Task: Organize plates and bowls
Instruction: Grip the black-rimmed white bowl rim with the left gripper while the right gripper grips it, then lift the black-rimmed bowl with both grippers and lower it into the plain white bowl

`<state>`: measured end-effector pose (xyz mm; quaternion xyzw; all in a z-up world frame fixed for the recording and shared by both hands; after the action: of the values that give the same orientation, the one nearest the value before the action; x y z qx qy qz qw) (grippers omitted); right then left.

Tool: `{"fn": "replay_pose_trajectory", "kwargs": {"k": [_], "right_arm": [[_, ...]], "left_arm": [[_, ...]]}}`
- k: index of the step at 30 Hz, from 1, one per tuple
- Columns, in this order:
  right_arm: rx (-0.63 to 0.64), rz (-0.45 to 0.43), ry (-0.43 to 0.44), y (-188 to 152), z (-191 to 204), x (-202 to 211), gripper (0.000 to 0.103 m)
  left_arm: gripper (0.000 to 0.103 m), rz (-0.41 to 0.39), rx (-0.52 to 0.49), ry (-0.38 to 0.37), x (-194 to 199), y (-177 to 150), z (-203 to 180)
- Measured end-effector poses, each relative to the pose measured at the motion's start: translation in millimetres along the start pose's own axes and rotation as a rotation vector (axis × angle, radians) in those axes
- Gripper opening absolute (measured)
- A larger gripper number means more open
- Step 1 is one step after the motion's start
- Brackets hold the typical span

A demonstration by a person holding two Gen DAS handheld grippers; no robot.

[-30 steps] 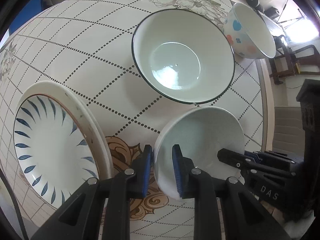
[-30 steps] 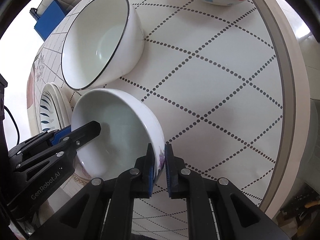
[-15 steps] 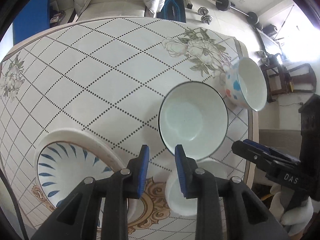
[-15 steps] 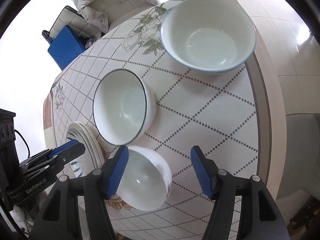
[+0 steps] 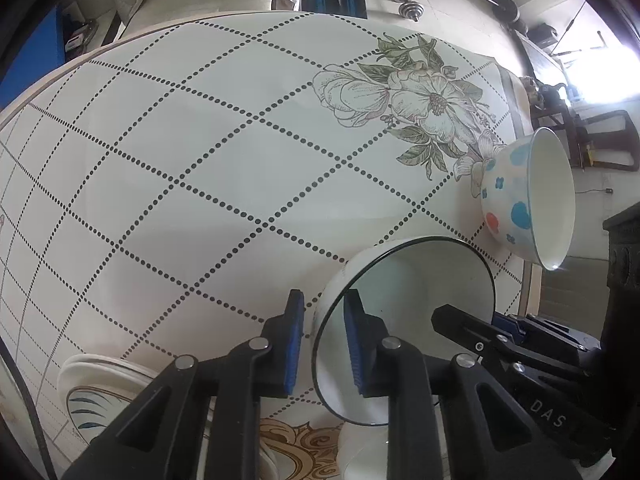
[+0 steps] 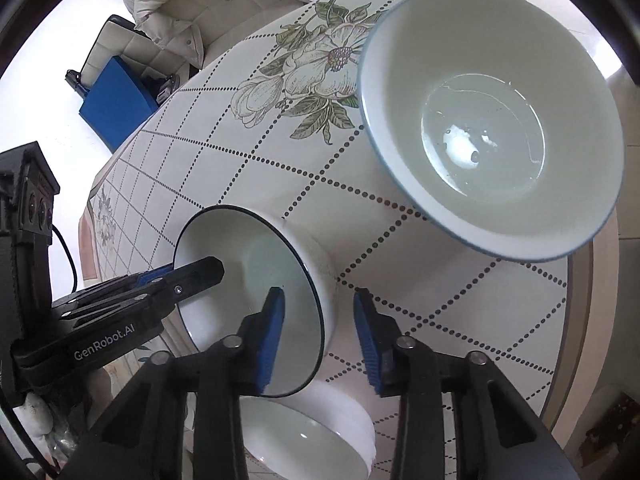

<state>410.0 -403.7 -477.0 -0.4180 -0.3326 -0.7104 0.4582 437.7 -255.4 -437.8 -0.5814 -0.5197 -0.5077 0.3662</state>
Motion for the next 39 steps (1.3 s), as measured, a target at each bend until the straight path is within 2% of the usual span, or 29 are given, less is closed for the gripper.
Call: {"fn": "replay_pose_trajectory", "kwargs": {"k": [4, 11, 15, 19, 24, 31, 39], "right_arm": [[0.011, 0.009, -0.050, -0.3, -0.9, -8.9, 0.010], [0.018, 0.007, -0.068, -1.6, -1.9, -7.6, 0.009], [0.008, 0.006, -0.056, 0.4, -1.0, 1.9, 0.009], [0.013, -0.012, -0.045, 3.6, 4.1, 23.5, 0.009], [0.029, -0.047, -0.035, -0.8, 15.1, 62.4, 0.009], [-0.005, -0.038, -0.012, -39.4, 14.7, 95.3, 0.009], [-0.049, 0.017, -0.029, -97.5, -6.3, 83.2, 0.009]], "left_arm": [[0.015, -0.015, -0.009, 0.016, 1.5, -0.8, -3.3], [0.015, -0.021, -0.014, 0.038, 1.8, 8.2, -17.9], [0.015, -0.036, -0.021, 0.037, 16.7, 14.7, -23.9], [0.015, -0.062, -0.043, 0.038, 40.5, 17.9, -36.0], [0.015, -0.083, -0.058, 0.018, 71.5, 6.7, -44.3], [0.015, -0.052, -0.081, 0.002, 81.4, -29.8, -49.1], [0.015, 0.023, -0.110, 0.038, 50.0, -71.7, -51.6]]}}
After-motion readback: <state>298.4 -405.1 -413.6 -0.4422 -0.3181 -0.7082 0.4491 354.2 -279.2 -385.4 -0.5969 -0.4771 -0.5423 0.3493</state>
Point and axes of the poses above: each gripper's, at about its wrist camera, not at the fingertips, and x roughly against the way its jaws point, z to its left, y to its top, the point moved 5 cm from there along -x, roughly the way its jaws point, and after that the axes turned 11 degrees about -z, right-handed, at the moved point
